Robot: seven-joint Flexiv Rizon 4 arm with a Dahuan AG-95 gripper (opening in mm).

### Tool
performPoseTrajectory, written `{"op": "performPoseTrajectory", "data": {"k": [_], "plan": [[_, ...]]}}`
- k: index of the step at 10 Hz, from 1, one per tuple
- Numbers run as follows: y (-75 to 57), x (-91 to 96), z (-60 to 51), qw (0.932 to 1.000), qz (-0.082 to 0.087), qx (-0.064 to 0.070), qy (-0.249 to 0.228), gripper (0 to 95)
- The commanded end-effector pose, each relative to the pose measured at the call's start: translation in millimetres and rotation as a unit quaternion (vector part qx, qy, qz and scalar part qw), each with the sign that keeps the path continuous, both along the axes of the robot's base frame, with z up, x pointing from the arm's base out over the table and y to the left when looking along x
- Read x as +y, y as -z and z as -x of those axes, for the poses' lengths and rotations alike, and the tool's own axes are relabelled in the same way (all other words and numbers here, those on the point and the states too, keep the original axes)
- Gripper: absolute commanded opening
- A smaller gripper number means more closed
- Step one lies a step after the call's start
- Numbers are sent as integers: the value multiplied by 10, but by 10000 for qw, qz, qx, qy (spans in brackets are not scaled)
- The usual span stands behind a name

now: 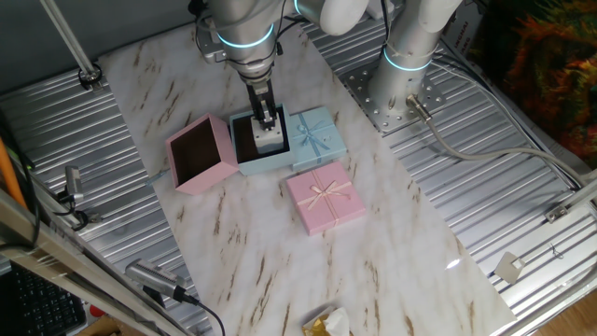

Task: Move an object from one box to another

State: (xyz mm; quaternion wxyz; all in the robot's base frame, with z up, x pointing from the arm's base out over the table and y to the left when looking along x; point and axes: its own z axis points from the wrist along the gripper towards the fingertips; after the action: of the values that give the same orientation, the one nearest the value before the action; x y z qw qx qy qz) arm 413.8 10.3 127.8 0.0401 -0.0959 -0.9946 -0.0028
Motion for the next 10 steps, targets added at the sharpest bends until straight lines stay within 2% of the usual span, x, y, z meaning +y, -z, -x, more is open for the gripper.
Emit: {"op": "performPoseTrajectory", "data": {"k": [1,10], "plan": [[0,-2,-1,10000,-1,-14,-11,380],[-1,-1,0,10000,-9,-19,-72,380]]}}
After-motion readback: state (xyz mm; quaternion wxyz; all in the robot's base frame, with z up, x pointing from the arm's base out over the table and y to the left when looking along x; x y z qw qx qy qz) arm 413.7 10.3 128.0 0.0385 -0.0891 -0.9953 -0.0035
